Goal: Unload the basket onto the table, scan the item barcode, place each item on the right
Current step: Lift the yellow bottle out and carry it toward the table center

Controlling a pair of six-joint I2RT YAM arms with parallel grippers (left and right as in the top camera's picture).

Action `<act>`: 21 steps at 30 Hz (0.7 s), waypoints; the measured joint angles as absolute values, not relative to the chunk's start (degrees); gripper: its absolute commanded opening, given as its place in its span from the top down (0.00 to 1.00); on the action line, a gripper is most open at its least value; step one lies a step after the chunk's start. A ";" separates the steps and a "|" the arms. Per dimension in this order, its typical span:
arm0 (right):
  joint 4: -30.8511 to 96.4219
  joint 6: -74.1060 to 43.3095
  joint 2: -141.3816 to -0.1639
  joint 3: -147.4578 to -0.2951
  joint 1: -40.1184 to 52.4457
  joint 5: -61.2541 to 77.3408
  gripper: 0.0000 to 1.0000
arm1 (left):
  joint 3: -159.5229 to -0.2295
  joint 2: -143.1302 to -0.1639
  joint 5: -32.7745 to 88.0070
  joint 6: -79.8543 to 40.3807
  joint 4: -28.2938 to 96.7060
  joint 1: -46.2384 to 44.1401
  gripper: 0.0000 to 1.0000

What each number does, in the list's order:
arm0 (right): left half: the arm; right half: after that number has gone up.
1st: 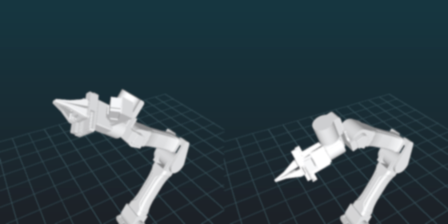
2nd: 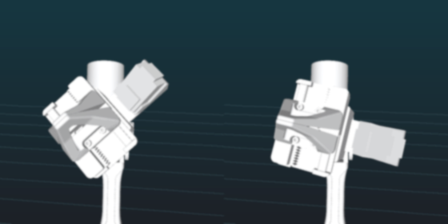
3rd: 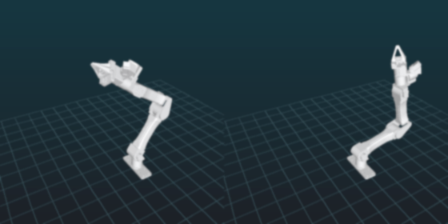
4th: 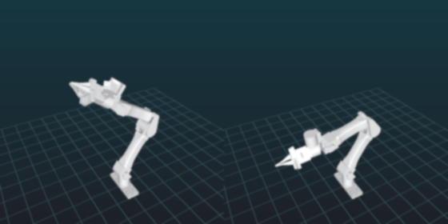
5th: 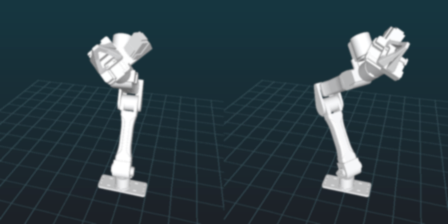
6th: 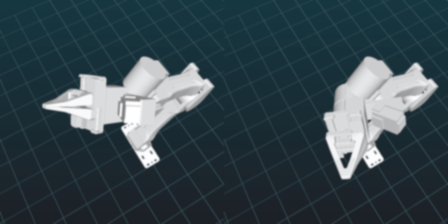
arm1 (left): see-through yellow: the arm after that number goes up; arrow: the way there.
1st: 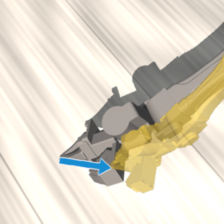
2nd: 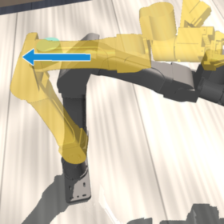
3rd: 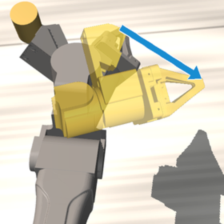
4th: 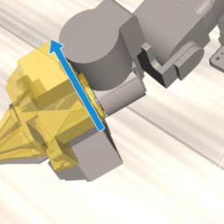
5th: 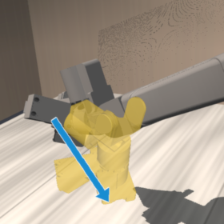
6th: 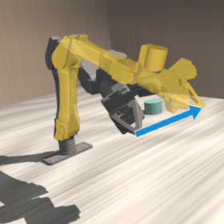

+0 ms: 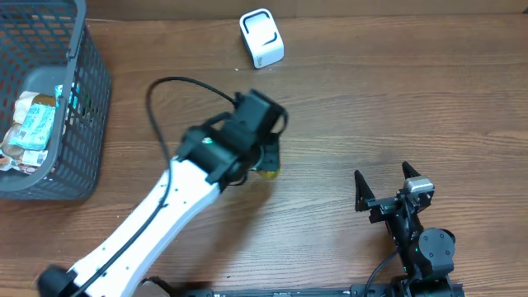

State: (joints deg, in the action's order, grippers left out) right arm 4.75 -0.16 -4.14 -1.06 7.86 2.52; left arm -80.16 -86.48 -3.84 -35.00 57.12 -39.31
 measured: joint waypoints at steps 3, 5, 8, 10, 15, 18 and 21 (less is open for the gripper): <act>4.75 -0.16 -4.14 -1.06 7.86 2.52 0.00 | -80.16 -90.08 -4.58 -36.03 55.42 -41.41 0.96; 4.78 -0.14 -4.14 -1.06 7.86 2.52 0.00 | -80.12 -91.88 -4.84 -36.58 54.33 -42.24 0.96; 4.80 -0.16 -4.14 -1.04 7.86 2.50 0.00 | -80.09 -93.80 -5.10 -37.93 52.66 -42.96 0.96; 4.80 -0.16 -4.14 -1.04 7.86 2.52 0.00 | -80.09 -94.43 -5.26 -39.11 51.88 -43.05 0.96; 4.80 -0.19 -4.14 -1.04 7.88 2.52 0.00 | -80.09 -95.20 -5.50 -40.64 50.89 -43.05 0.96; 4.80 -0.14 -4.14 -1.04 7.86 2.50 0.00 | -80.09 -95.90 -5.67 -41.04 50.94 -43.16 0.96; 4.80 -0.16 -4.14 -1.06 7.86 2.50 0.00 | -80.09 -96.71 -5.74 -41.58 50.92 -43.46 0.96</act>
State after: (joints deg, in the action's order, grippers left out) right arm 4.80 -0.16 -4.14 -1.06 7.86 2.50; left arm -80.09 -96.71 -5.74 -41.58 50.92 -43.46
